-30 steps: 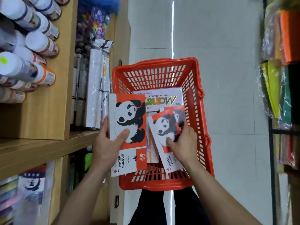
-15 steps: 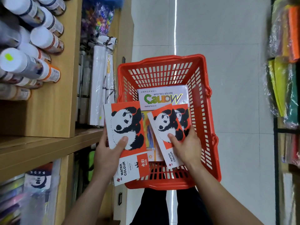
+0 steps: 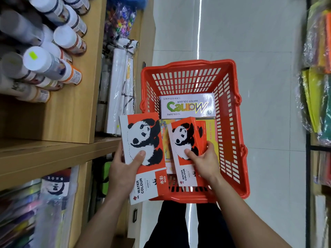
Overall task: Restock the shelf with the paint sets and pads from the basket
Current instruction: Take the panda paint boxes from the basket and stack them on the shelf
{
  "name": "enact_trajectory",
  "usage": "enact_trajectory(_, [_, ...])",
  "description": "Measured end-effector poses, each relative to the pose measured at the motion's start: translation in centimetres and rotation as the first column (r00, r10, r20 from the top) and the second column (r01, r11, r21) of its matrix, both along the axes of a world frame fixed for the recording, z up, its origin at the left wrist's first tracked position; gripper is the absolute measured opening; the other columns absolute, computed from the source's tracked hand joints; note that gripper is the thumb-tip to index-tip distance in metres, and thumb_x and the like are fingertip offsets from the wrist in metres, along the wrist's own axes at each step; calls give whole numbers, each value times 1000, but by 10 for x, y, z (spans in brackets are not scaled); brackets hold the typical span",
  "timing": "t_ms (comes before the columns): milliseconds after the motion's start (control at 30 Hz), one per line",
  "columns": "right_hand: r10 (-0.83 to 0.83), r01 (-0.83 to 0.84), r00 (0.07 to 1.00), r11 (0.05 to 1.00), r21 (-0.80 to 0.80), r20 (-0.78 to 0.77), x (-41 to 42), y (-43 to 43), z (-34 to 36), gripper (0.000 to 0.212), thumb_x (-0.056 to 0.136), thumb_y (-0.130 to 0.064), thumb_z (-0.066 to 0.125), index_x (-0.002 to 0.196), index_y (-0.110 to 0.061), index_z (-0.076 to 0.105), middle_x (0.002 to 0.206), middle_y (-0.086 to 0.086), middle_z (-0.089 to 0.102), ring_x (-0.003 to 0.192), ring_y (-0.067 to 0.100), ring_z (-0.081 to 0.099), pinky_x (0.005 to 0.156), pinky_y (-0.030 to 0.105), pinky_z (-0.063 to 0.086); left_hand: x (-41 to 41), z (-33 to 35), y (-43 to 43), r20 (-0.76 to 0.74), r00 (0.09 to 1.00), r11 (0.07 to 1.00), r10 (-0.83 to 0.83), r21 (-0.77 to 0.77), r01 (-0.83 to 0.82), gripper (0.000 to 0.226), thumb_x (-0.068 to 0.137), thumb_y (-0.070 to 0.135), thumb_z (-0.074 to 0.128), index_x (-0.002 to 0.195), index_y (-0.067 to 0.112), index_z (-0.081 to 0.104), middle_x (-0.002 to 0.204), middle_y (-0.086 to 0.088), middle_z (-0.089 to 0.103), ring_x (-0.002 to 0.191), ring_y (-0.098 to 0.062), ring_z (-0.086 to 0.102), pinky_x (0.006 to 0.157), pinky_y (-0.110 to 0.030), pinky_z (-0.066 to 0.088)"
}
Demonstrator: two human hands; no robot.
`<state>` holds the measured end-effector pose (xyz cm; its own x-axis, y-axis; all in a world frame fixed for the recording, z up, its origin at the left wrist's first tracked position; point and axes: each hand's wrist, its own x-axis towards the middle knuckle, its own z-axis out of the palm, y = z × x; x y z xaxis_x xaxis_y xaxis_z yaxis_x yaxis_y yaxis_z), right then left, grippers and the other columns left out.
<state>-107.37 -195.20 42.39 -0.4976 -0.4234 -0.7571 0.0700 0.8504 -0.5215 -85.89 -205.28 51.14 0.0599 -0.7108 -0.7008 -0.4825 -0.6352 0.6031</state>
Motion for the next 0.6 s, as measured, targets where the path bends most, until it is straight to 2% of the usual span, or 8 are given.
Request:
enact_trajectory(67, [-30,29,999,998,-62,-11,-4,4,15,92,81,-39,84,153,-10,34,137,3,63,125,22,60,107,34,44,0,3,2,-18,1000,1000,7,0,-7,49,83,42,78,128,43,57,104,5,79,76,-20,79,66,-44,63])
enact_trajectory(133, [-65,67,998,990,-120,15,-12,7,33,87,83,-37,83,153,-15,36,131,-5,63,120,16,62,104,31,44,-1,8,4,-47,999,1000,27,1,-27,47,84,39,77,127,39,59,103,3,79,75,-19,79,61,-38,62])
enact_trajectory(267, [-68,68,998,971,-231,9,-26,10,78,92,75,-52,83,151,-22,40,134,-4,68,117,18,69,106,48,53,-3,37,10,-106,991,997,78,-20,-81,36,86,31,78,119,33,65,95,3,80,69,-17,78,49,-25,54])
enact_trajectory(333, [-50,50,999,964,-263,8,-32,8,92,85,77,-48,84,148,-24,45,131,-6,70,114,16,71,104,48,55,-4,43,11,-124,989,996,85,-26,-89,31,85,29,78,114,32,66,90,6,80,67,-15,77,48,-23,53])
enact_trajectory(500, [26,-15,999,927,-375,24,-32,6,152,76,72,-53,85,138,-31,56,120,-10,77,103,13,76,96,46,59,5,91,25,-182,975,984,127,-101,-147,36,84,33,79,118,31,66,96,5,80,78,-20,78,59,-31,57])
enact_trajectory(600, [144,-96,987,877,-471,67,-25,3,193,53,82,-33,85,129,-31,62,107,-11,81,89,13,80,80,36,64,14,132,42,-220,957,957,188,-179,-229,31,86,30,78,115,31,66,97,5,80,80,-20,78,60,-32,57])
